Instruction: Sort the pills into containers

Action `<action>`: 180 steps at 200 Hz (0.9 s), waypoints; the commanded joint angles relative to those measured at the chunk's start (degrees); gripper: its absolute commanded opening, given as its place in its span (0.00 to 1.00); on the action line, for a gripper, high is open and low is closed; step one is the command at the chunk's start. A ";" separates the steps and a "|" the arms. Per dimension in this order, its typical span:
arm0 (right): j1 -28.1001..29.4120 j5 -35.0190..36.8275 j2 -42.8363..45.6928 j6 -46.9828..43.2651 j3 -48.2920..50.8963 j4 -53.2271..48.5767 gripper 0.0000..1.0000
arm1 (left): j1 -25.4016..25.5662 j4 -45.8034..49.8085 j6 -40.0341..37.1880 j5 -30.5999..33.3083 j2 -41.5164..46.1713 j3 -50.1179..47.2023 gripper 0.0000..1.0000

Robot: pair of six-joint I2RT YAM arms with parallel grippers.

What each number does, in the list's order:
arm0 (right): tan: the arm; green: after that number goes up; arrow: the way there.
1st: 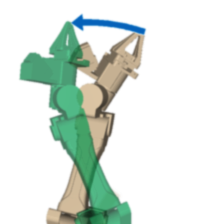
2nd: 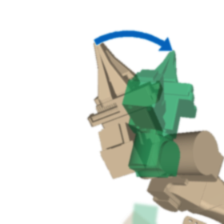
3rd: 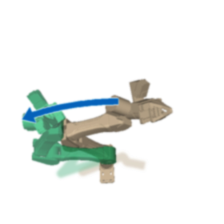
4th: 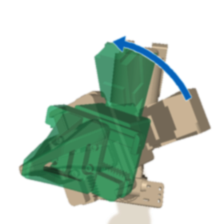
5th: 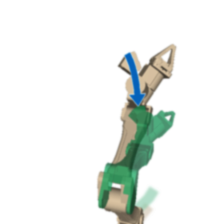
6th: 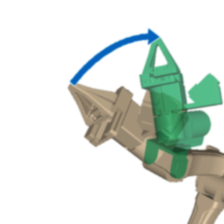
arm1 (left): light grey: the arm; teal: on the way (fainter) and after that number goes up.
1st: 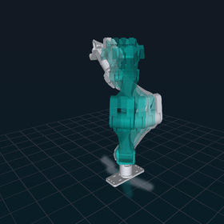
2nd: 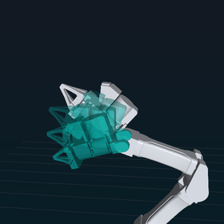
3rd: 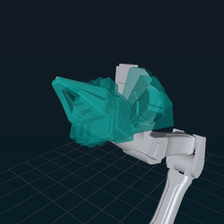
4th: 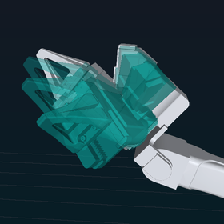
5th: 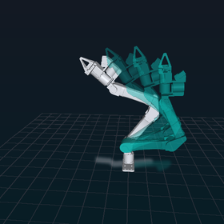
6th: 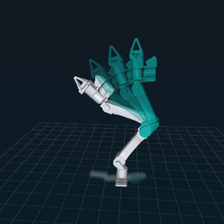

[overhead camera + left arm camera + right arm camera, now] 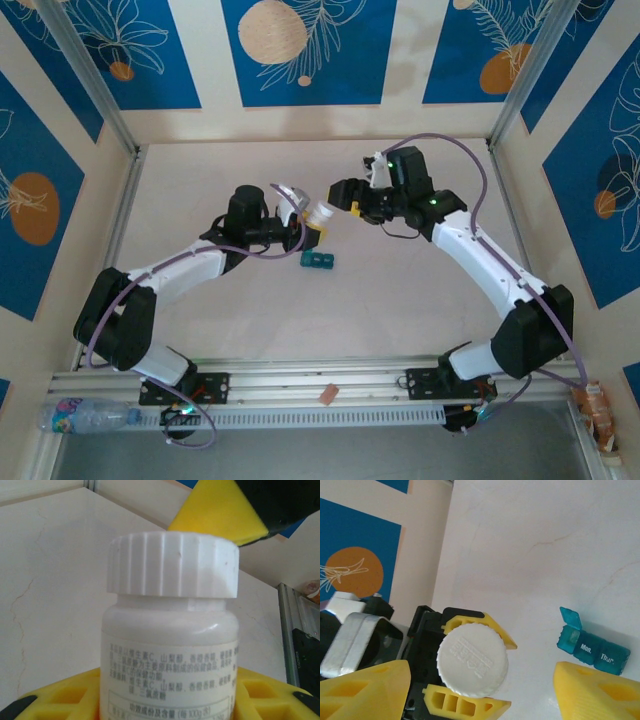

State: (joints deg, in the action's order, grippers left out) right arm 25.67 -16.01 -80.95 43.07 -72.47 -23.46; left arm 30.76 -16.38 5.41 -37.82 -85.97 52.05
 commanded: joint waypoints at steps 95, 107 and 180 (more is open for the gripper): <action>4.16 0.93 -5.93 1.15 -5.58 0.00 0.50 | -0.04 -0.18 -0.75 -0.41 1.52 2.09 0.00; 4.17 0.42 -6.23 0.82 -5.56 0.16 0.44 | -0.01 -0.70 -0.29 -0.50 1.51 1.98 0.00; 0.63 -12.61 -2.99 -20.63 1.44 9.29 0.39 | -0.39 -5.56 5.19 -6.93 2.67 1.82 0.00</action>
State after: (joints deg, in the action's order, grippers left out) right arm 27.51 -20.27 -86.56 35.75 -74.43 -19.16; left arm 30.65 -16.51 7.20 -38.63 -85.60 52.25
